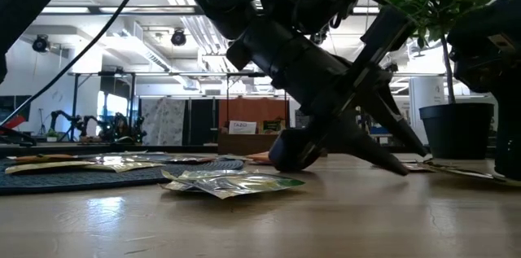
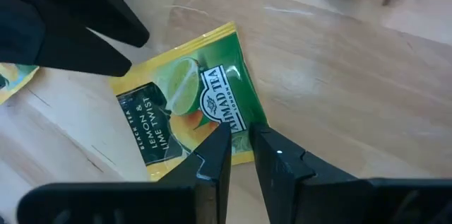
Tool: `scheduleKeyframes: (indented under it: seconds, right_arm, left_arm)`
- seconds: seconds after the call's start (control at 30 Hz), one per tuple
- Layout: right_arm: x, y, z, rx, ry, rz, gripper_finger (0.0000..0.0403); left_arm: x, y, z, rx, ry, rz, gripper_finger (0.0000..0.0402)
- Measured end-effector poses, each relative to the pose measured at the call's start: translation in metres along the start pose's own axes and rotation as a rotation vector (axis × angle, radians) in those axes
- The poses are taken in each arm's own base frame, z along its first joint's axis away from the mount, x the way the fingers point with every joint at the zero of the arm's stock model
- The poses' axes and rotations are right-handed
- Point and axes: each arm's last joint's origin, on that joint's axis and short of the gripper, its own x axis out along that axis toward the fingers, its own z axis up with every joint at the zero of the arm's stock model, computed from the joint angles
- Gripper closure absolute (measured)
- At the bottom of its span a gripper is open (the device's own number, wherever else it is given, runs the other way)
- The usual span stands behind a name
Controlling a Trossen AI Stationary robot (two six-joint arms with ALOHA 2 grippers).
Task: Pick & Place Tea
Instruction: Put the green tea bag into the right section of the wooden organizer
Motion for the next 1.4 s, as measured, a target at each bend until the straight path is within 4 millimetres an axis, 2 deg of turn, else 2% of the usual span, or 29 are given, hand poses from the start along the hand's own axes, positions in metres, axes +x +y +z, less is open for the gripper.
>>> scheduleKeyframes:
  seconds: [0.33,0.83,0.97,1.13,1.4]
  right_arm:
    - [0.001,-0.001,0.001,0.043,-0.025,0.006,0.0339]
    - [0.002,0.003,0.003,0.091,-0.06,0.047,0.0339]
    - [0.003,0.004,0.004,0.095,-0.067,0.06,0.0339]
    - [0.003,0.006,0.004,0.091,-0.061,0.081,0.0339]
    - [0.003,0.009,0.003,0.085,-0.05,0.103,0.0339]
  left_arm:
    - [0.003,-0.004,-0.012,0.021,0.026,0.007,0.0302]
    - [0.005,-0.009,-0.018,0.077,0.033,-0.018,0.0303]
    - [0.006,-0.009,-0.018,0.08,-0.02,0.008,0.0304]
    - [0.006,-0.009,-0.017,0.079,-0.056,0.019,0.0326]
    - [0.006,-0.009,-0.015,0.093,-0.095,0.035,0.0392]
